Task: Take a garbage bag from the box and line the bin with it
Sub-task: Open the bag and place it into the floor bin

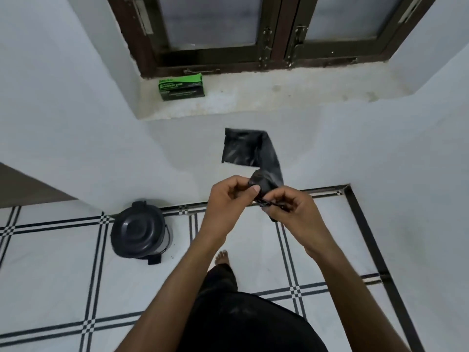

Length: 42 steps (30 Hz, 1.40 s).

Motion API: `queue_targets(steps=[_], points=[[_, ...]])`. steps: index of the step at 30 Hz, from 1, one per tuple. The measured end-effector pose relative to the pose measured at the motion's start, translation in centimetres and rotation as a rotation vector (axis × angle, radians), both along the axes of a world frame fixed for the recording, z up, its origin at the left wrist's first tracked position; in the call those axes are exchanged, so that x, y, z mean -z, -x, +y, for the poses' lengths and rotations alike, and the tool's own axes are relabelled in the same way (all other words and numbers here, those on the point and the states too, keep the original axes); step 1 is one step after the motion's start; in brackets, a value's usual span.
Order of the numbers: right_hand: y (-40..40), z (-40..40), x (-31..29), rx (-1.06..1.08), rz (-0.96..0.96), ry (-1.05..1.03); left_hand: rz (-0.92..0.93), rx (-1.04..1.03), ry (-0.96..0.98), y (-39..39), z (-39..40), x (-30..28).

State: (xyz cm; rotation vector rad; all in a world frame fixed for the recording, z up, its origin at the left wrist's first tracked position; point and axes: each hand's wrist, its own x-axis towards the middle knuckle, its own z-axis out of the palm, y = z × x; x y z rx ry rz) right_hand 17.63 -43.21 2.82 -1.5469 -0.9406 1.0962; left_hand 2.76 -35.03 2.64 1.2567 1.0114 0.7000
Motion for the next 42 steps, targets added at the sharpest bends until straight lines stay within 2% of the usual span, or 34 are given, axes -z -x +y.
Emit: queue_targets(steps=[3,7,13,17,24,30,36,42], points=[[1.5,-2.9,1.0,-0.037,-0.007,0.023,-0.033,-0.12,0.123,2.3,-3.1,0.8],[4.1,-6.6,1.9,-0.143,0.046,0.071,-0.002,-0.202,0.182,5.1,-8.0,1.2],[9.0,-9.6,1.6,-0.256,0.077,0.072,0.073,-0.284,0.104,10.0,-12.7,1.1],[12.1,-10.3,1.7,-0.223,0.068,0.068,0.087,-0.305,0.06,13.3,-14.6,1.4],[18.1,-10.2,1.9,-0.152,0.152,0.073,0.043,-0.242,0.083,20.7,-16.2,0.5],[26.5,-9.5,1.4,-0.164,0.168,0.066,0.091,-0.145,-0.02,29.5,-16.5,0.4],[35.9,-10.2,2.2,-0.294,0.09,0.122,0.11,-0.258,-0.04,37.9,-16.5,2.0],[42.4,-9.2,2.8,-0.229,-0.012,0.113,0.142,-0.361,0.007,45.1,-16.5,3.5]])
